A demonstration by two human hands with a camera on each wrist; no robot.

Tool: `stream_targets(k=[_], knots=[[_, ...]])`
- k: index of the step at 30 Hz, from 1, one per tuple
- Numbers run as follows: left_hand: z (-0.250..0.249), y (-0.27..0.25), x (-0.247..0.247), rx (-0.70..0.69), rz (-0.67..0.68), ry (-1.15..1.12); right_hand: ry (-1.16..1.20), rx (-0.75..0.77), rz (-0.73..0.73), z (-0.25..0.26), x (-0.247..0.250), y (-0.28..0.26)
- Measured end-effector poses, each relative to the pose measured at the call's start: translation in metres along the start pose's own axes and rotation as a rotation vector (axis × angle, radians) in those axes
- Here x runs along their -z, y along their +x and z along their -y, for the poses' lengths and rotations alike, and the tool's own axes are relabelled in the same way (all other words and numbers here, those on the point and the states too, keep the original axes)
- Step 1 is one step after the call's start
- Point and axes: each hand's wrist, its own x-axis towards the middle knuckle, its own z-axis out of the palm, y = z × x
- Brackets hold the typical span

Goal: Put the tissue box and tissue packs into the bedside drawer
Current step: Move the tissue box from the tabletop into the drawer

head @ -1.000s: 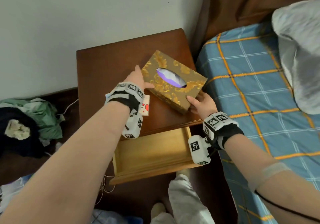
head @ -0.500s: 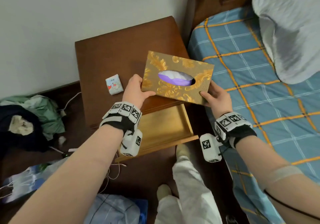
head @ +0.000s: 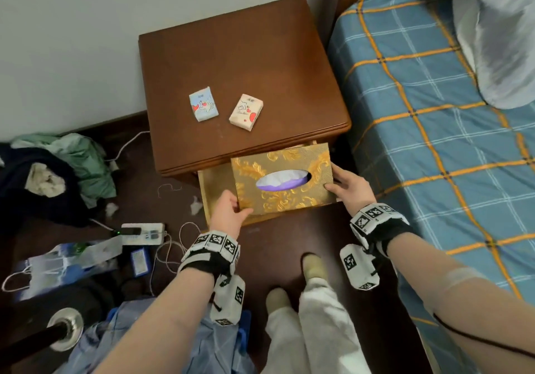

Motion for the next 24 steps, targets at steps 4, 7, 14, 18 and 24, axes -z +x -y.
stream_targets(k=[4, 7, 14, 18, 24], knots=[[0.014, 0.022, -0.03, 0.085, -0.055, -0.053, -0.021, -0.052, 0.019, -0.021, -0.008, 0.032], [0.018, 0.041, -0.049, 0.123, -0.047, -0.057, -0.047, -0.075, 0.022, -0.042, -0.012, 0.049], [0.027, 0.082, -0.087, 0.233, 0.007, -0.004, -0.22, -0.099, 0.051, -0.075, -0.019, 0.098], [0.033, 0.088, -0.098, 0.276, 0.033, 0.021, -0.287, -0.122, 0.018, -0.088, -0.024, 0.107], [0.019, 0.094, -0.083, 0.232, 0.189, 0.247, -0.488, -0.193, 0.007, -0.07, -0.027, 0.11]])
